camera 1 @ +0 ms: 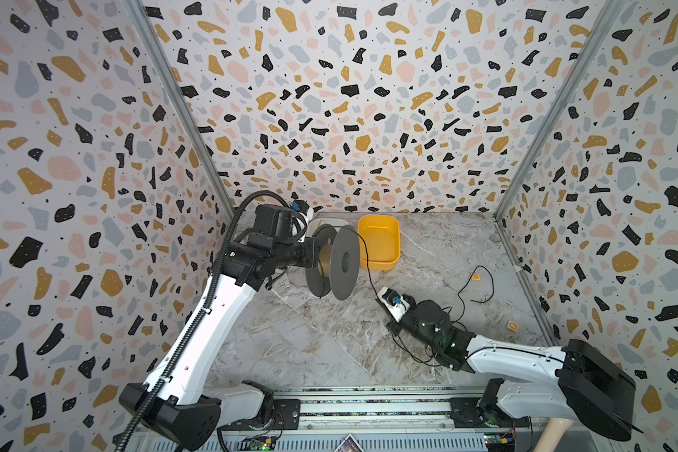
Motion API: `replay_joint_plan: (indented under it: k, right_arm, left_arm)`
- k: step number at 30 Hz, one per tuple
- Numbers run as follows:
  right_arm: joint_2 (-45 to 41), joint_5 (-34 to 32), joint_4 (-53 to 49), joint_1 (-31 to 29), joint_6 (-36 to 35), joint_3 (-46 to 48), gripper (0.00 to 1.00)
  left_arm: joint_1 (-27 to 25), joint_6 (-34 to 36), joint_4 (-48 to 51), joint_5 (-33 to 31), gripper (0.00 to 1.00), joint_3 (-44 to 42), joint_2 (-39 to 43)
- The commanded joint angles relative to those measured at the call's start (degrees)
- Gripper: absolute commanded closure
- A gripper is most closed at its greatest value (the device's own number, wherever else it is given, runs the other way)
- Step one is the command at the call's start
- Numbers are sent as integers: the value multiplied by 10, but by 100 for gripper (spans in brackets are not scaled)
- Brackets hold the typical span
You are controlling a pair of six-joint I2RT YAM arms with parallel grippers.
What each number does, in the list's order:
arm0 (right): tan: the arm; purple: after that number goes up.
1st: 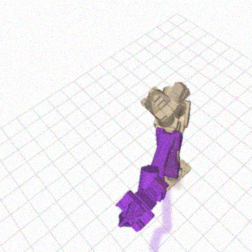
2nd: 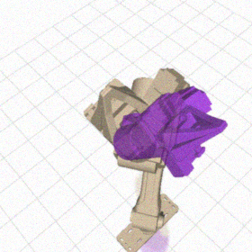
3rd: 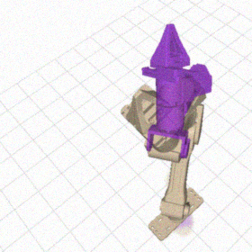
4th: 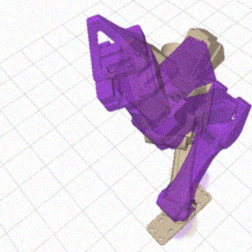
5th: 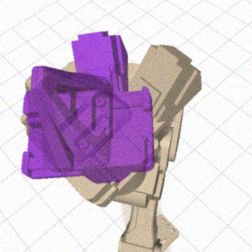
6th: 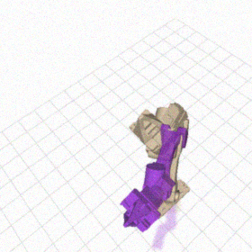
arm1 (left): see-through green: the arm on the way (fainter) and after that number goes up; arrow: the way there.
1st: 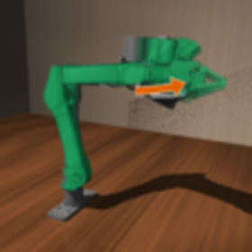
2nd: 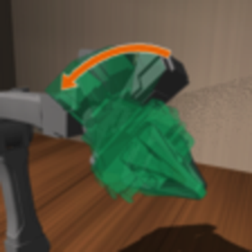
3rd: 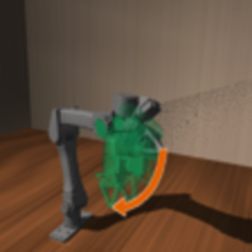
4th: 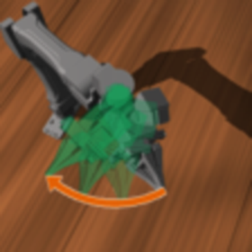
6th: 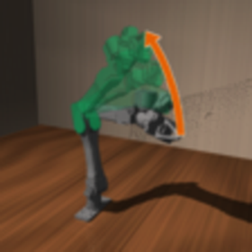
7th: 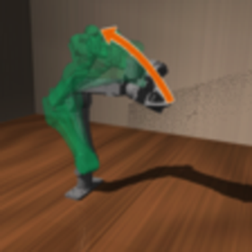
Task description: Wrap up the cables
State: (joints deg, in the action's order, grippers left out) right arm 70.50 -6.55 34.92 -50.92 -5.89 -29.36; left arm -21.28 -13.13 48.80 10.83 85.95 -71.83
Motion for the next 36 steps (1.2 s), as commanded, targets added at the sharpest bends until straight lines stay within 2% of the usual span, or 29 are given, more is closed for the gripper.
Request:
replay_joint_plan:
  k: [1,3,8,10,13,22,29,36]
  right_arm:
    - [10,66,-95,76,73,-81,95]
    - [47,115,-128,125,99,-126,95]
    - [165,184,-208,192,140,-229,97]
    - [210,222,-224,208,158,-254,100]
    - [252,249,-214,210,176,-258,100]
    - [273,248,-165,168,202,-208,100]
    - [256,208,-150,116,211,-168,100]
    - [234,147,-162,72,202,-165,100]
  left_arm:
    - [2,16,-49,6,100,-18,35]
    - [2,16,-53,15,100,-28,44]
    - [3,4,-43,20,100,-15,49]
    - [2,-4,-45,40,100,-6,45]
    - [3,-16,-52,71,100,6,37]
    - [9,-68,-103,127,100,30,10]
    - [23,-136,-157,93,100,26,-9]
    - [27,-254,-285,57,100,-24,-6]
